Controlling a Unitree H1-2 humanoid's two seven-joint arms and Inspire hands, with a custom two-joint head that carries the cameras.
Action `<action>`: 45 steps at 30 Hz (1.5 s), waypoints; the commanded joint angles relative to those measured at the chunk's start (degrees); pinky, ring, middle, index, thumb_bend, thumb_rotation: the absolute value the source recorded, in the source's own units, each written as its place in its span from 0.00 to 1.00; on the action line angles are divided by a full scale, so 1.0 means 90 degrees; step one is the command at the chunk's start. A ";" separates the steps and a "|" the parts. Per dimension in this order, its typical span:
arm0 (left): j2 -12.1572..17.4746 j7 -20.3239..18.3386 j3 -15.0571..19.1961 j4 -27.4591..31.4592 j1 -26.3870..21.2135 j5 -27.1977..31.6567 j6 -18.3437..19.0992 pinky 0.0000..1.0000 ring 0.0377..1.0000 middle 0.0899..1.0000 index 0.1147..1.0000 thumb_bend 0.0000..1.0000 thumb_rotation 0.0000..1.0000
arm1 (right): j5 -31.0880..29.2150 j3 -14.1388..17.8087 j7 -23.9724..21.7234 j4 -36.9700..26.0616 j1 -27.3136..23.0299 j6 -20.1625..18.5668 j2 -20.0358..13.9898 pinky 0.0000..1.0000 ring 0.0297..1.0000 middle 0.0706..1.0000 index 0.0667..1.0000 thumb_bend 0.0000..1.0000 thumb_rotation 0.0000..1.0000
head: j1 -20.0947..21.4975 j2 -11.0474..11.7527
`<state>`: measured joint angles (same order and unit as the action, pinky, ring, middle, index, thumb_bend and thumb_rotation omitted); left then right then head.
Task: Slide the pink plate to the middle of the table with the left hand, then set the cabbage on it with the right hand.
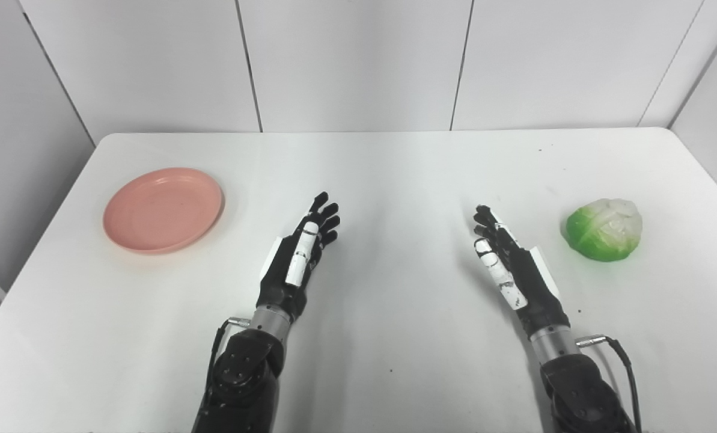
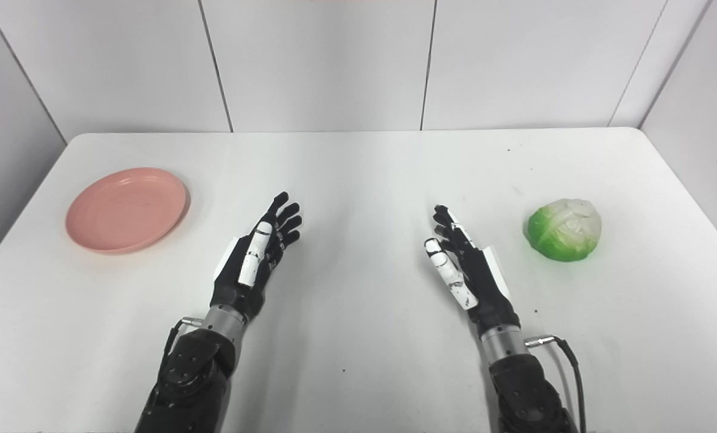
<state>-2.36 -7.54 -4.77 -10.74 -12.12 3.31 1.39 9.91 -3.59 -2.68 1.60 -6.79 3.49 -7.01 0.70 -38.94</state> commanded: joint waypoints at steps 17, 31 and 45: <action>0.0055 0.0071 -0.0069 -0.0223 0.0090 -0.0163 0.0237 0.93 0.93 0.94 0.94 0.46 1.00 | -0.0035 -0.0003 0.0044 0.0026 0.0012 0.0266 0.0018 0.88 0.90 0.92 0.92 0.39 1.00 | -0.0029 0.0019; -0.0348 0.0431 -0.0334 -0.0683 -0.0010 -0.0669 -0.0234 0.94 0.95 0.96 0.95 0.49 1.00 | -0.0540 0.0097 -0.0344 0.0162 0.0017 0.0500 -0.0374 0.94 0.96 0.98 0.98 0.41 1.00 | -0.1989 0.0544; -0.0472 0.0661 -0.0433 -0.1070 -0.0133 -0.0849 -0.0447 0.95 0.97 0.98 0.96 0.48 1.00 | -0.0646 0.0153 -0.0387 0.0160 0.0002 0.0483 -0.0366 0.99 0.99 1.00 1.00 0.14 1.00 | -0.2139 0.0811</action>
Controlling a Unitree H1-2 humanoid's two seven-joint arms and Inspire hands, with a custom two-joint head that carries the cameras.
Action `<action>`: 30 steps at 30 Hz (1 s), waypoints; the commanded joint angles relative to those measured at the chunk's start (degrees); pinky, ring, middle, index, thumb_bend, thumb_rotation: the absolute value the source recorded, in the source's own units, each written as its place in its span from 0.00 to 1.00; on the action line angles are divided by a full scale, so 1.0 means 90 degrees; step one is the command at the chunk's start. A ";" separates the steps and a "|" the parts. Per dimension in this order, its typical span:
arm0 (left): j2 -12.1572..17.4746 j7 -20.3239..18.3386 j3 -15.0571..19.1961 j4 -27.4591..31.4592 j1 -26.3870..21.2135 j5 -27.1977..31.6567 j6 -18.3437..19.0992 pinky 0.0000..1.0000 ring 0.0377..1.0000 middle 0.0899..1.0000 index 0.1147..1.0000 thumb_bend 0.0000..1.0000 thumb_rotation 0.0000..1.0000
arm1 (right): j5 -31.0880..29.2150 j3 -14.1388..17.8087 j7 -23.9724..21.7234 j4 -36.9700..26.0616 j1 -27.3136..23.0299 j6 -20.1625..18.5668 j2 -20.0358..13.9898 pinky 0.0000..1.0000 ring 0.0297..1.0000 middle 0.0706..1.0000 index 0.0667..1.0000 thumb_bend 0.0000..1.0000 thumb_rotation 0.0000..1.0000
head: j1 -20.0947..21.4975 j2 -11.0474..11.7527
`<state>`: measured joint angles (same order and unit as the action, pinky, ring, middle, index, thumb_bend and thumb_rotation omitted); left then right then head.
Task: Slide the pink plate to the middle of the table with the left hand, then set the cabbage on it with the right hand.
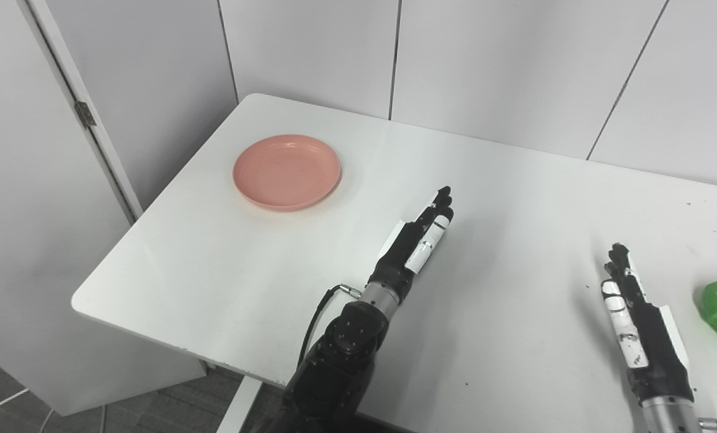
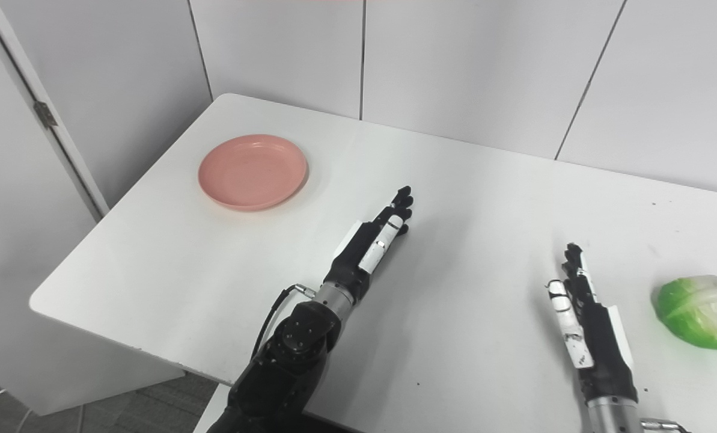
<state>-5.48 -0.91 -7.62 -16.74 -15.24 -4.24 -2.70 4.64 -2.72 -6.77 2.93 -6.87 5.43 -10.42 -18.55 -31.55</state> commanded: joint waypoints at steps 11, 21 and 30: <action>-0.0062 -0.0146 -0.0029 -0.0247 0.0240 0.0154 0.0022 0.96 0.97 0.98 0.97 0.47 1.00 | 0.0044 0.0033 0.0099 -0.0216 0.0056 -0.0058 0.0130 0.99 0.99 1.00 1.00 0.13 1.00 | 0.0111 -0.0040; -0.0046 -0.0185 -0.0036 0.0544 0.0265 0.0230 0.0287 0.97 0.99 1.00 1.00 0.46 1.00 | 0.0058 0.0026 0.0070 -0.0189 0.0058 -0.0073 0.0172 0.99 0.98 0.99 1.00 0.14 1.00 | 0.0021 0.0011; -0.0008 -0.0092 0.0117 0.1589 0.0116 0.0328 0.0606 1.00 1.00 1.00 1.00 0.47 1.00 | 0.0094 -0.0016 0.0072 -0.0038 0.0018 0.0133 0.0175 0.98 0.98 0.99 1.00 0.12 1.00 | 0.0000 0.0033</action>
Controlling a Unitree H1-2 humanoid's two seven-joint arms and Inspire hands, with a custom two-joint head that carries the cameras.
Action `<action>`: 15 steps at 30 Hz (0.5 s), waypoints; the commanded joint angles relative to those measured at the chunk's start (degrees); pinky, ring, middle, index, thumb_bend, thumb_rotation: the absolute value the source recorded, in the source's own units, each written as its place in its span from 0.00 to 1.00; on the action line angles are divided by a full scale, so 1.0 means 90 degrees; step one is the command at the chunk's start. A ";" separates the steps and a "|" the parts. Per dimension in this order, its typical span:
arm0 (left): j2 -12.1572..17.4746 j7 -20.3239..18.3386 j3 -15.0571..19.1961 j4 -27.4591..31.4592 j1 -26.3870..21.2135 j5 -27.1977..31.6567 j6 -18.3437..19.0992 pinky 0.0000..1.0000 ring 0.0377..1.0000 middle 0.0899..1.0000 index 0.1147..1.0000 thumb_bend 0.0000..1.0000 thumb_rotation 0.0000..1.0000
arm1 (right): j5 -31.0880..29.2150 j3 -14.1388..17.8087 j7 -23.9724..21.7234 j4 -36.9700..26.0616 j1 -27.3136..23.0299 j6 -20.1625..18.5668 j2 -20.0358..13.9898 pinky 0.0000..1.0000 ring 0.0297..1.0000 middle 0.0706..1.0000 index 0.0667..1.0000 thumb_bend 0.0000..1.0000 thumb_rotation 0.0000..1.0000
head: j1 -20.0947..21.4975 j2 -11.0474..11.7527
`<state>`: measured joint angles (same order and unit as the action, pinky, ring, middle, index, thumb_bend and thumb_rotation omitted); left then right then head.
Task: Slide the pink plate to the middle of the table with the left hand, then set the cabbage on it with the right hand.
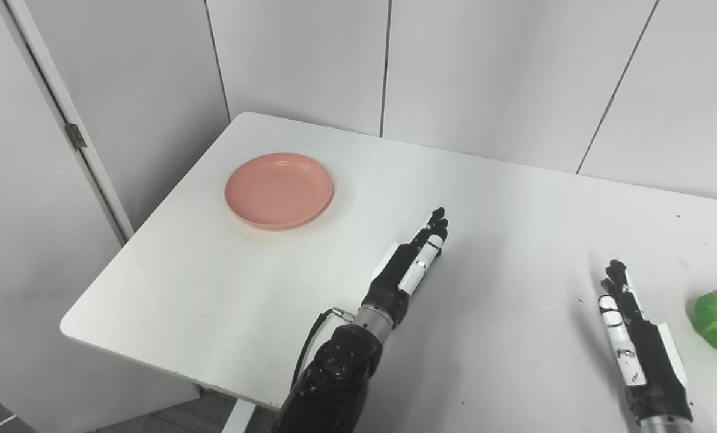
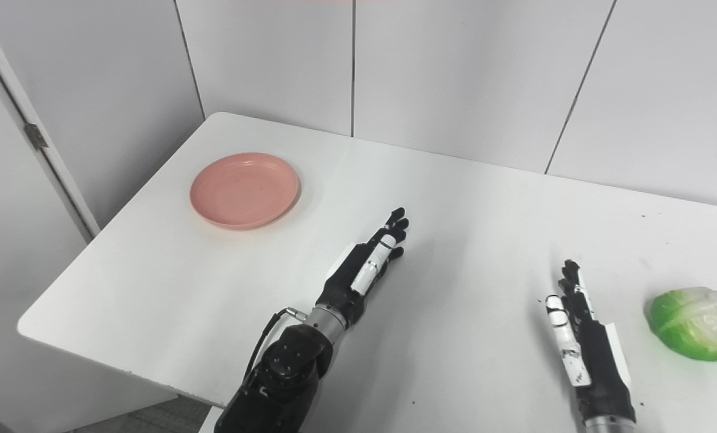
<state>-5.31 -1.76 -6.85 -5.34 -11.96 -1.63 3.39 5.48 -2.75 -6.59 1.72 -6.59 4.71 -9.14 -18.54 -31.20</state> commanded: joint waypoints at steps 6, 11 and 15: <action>0.0067 0.0097 0.0242 0.0985 -0.0588 -0.0053 0.0078 1.00 0.99 0.99 0.99 0.50 1.00 | -0.0034 -0.0030 0.0016 -0.0017 0.0018 0.0004 0.0068 0.99 0.99 1.00 1.00 0.14 1.00 | 0.0001 -0.0006; 0.0207 0.0170 0.0503 0.1261 -0.0937 -0.0001 0.0191 1.00 0.99 0.99 0.99 0.50 1.00 | -0.0115 -0.0024 -0.0038 -0.0057 0.0014 -0.0106 0.0094 1.00 1.00 1.00 1.00 0.15 1.00 | -0.0028 0.0004; 0.0365 0.0239 0.0814 0.1386 -0.1193 0.0094 0.0222 0.99 0.98 1.00 0.99 0.51 1.00 | -0.0120 -0.0026 -0.0050 -0.0116 0.0019 -0.0170 0.0107 1.00 1.00 1.00 1.00 0.14 1.00 | -0.0045 0.0006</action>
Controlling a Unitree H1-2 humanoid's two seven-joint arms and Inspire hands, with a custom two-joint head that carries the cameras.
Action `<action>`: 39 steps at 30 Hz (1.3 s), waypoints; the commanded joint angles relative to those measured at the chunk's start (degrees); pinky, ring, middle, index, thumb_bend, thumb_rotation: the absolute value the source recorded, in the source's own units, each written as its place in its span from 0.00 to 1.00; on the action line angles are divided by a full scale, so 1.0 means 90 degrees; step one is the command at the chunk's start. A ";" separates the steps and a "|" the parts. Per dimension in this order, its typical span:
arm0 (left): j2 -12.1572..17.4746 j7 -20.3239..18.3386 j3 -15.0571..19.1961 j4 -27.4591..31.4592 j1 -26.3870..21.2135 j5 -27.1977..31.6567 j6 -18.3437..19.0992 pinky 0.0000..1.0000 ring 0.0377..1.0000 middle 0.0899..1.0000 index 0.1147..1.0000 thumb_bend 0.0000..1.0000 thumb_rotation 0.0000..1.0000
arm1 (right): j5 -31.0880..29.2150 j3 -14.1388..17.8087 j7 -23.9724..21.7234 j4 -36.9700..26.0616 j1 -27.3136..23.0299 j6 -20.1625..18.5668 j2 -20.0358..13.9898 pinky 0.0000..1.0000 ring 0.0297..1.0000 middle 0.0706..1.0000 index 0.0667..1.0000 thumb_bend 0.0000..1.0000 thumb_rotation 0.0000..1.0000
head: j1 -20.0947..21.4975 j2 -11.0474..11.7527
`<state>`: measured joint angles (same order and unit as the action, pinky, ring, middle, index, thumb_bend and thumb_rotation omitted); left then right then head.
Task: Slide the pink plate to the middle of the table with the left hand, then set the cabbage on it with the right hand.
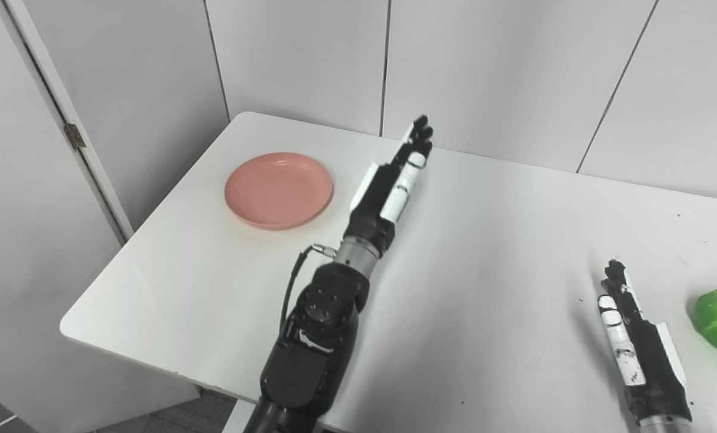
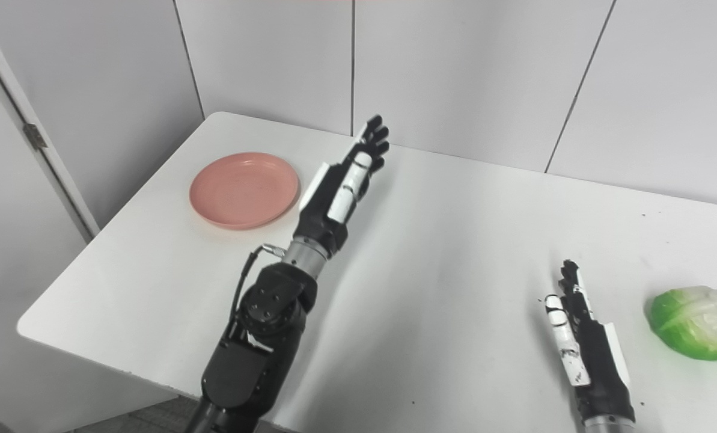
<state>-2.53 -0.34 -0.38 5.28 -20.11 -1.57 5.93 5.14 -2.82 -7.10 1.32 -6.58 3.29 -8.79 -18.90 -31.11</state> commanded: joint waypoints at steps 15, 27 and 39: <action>0.0734 0.0527 0.1250 0.0289 -0.0913 0.0294 -0.0059 0.95 0.95 0.96 0.95 0.49 1.00 | -0.0088 -0.0016 -0.0007 -0.0109 0.0030 -0.0012 0.0059 1.00 1.00 1.00 1.00 0.14 1.00 | -0.0107 -0.0033; 0.1513 0.0864 0.2047 -0.0413 -0.1219 0.0404 -0.0390 0.98 0.97 0.96 0.95 0.49 1.00 | -0.0262 0.0011 -0.0110 -0.0092 0.0022 -0.0053 0.0017 1.00 1.00 1.00 1.00 0.14 1.00 | -0.0169 -0.0056; 0.2312 0.0941 0.2449 -0.2084 -0.1582 0.0662 -0.1050 0.99 0.97 0.96 0.94 0.47 1.00 | -0.0232 0.0019 -0.0127 -0.0209 0.0058 -0.0182 -0.0022 1.00 1.00 1.00 1.00 0.13 1.00 | -0.0290 -0.0095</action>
<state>16.22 7.45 21.32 -13.55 -30.91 3.58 -0.89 3.52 -2.86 -8.23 0.70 -6.22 2.44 -8.73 -21.27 -31.90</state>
